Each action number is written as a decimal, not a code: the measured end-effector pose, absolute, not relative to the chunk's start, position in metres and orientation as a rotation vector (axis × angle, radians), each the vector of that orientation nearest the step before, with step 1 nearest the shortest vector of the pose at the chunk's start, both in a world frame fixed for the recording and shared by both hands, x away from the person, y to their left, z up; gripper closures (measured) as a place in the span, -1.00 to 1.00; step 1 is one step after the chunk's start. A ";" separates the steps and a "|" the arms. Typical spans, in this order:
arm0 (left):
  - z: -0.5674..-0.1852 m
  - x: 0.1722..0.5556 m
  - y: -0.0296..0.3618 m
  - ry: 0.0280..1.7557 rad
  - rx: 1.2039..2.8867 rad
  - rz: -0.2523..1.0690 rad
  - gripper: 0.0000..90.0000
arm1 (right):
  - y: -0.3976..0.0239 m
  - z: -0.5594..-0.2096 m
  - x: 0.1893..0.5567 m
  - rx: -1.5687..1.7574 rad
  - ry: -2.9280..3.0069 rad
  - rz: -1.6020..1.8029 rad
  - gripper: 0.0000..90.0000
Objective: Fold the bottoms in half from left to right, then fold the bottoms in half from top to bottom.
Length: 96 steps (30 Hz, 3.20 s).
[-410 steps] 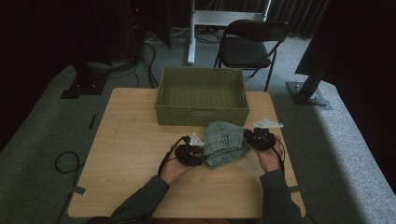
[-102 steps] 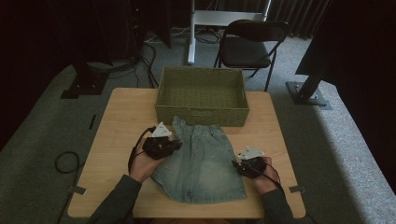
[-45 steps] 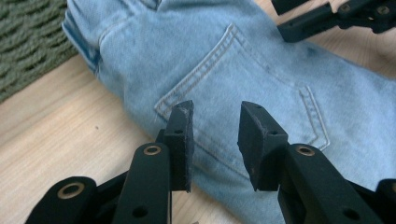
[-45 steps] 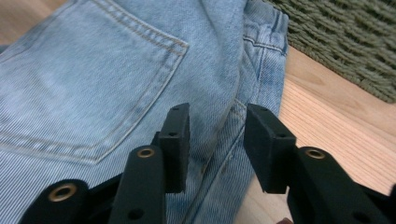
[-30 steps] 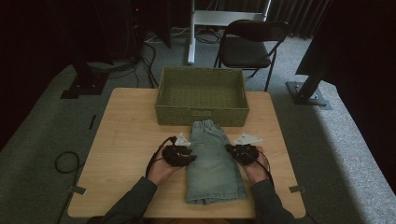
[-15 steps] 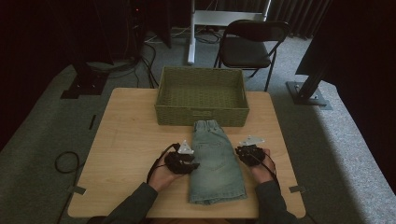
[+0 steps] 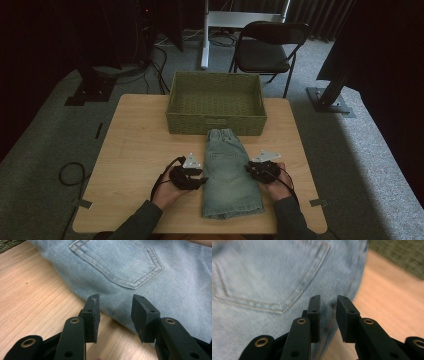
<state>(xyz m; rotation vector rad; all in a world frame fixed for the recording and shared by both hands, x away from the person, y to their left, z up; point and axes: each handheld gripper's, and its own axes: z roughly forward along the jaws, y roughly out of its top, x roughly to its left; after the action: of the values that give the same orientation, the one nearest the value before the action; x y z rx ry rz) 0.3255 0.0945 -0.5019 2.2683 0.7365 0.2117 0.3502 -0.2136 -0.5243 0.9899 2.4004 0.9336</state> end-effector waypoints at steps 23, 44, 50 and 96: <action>-0.498 0.280 0.097 0.626 2.217 0.171 0.14 | -0.214 -0.531 0.353 0.998 2.416 0.929 0.69; -0.535 0.247 0.071 0.539 2.316 0.040 -0.25 | -0.217 -0.533 0.355 1.020 2.412 0.970 0.68; -0.533 0.248 0.071 0.545 2.355 0.111 0.31 | -0.217 -0.533 0.355 1.026 2.411 0.968 0.68; -0.473 0.364 0.110 0.755 2.070 0.152 0.93 | -0.228 -0.474 0.301 0.685 2.487 1.222 -0.04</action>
<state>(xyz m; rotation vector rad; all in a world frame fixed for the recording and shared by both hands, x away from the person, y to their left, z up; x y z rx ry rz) 0.3642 0.1096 -0.4729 2.0703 0.7553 0.1517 0.3011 -0.2278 -0.4744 0.6854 2.4869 1.2221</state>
